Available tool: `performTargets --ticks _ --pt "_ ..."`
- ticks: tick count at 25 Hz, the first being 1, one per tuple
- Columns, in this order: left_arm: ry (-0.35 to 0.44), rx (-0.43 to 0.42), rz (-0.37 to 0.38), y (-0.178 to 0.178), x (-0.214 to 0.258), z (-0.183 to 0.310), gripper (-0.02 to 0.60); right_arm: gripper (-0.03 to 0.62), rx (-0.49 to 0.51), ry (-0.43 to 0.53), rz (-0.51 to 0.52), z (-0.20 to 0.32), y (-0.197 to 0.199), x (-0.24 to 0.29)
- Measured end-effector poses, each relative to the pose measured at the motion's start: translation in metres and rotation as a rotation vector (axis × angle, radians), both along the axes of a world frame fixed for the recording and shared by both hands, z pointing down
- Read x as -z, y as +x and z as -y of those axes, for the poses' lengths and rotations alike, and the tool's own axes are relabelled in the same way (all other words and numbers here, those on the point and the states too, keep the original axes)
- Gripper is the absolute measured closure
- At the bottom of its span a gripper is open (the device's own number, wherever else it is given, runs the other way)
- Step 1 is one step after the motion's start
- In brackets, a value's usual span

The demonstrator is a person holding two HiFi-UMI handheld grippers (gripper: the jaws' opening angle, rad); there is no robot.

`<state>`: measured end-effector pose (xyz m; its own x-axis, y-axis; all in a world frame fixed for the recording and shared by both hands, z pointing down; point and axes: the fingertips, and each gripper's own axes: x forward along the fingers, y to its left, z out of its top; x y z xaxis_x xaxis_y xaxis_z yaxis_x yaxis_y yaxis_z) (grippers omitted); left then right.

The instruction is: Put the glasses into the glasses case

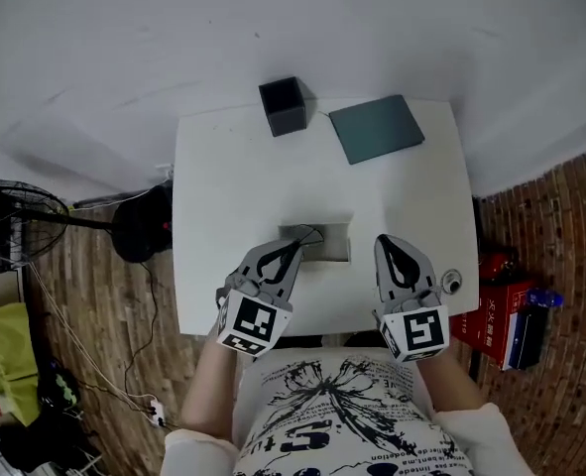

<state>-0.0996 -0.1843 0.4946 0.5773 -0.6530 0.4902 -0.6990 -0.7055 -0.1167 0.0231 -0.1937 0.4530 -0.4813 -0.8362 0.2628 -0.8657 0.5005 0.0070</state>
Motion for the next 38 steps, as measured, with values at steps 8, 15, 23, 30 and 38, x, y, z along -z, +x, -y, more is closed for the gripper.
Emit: performTargets --ticks 8,15,23,30,38 --pt "-0.202 -0.337 0.198 0.023 -0.072 0.004 0.568 0.58 -0.089 -0.031 -0.022 -0.001 0.0 -0.017" --pt "-0.281 -0.477 0.298 0.031 -0.11 0.005 0.567 0.58 -0.125 -0.043 -0.032 0.001 -0.001 -0.028" --pt "-0.343 -0.587 0.419 0.042 -0.14 0.005 0.567 0.58 -0.143 -0.052 -0.056 0.002 -0.001 -0.038" --pt "-0.403 -0.62 0.447 0.049 -0.155 -0.002 0.566 0.58 -0.162 -0.06 -0.074 0.001 0.007 -0.041" --pt "-0.459 -0.602 0.463 0.053 -0.164 -0.008 0.566 0.58 -0.17 -0.072 -0.089 -0.001 0.013 -0.041"
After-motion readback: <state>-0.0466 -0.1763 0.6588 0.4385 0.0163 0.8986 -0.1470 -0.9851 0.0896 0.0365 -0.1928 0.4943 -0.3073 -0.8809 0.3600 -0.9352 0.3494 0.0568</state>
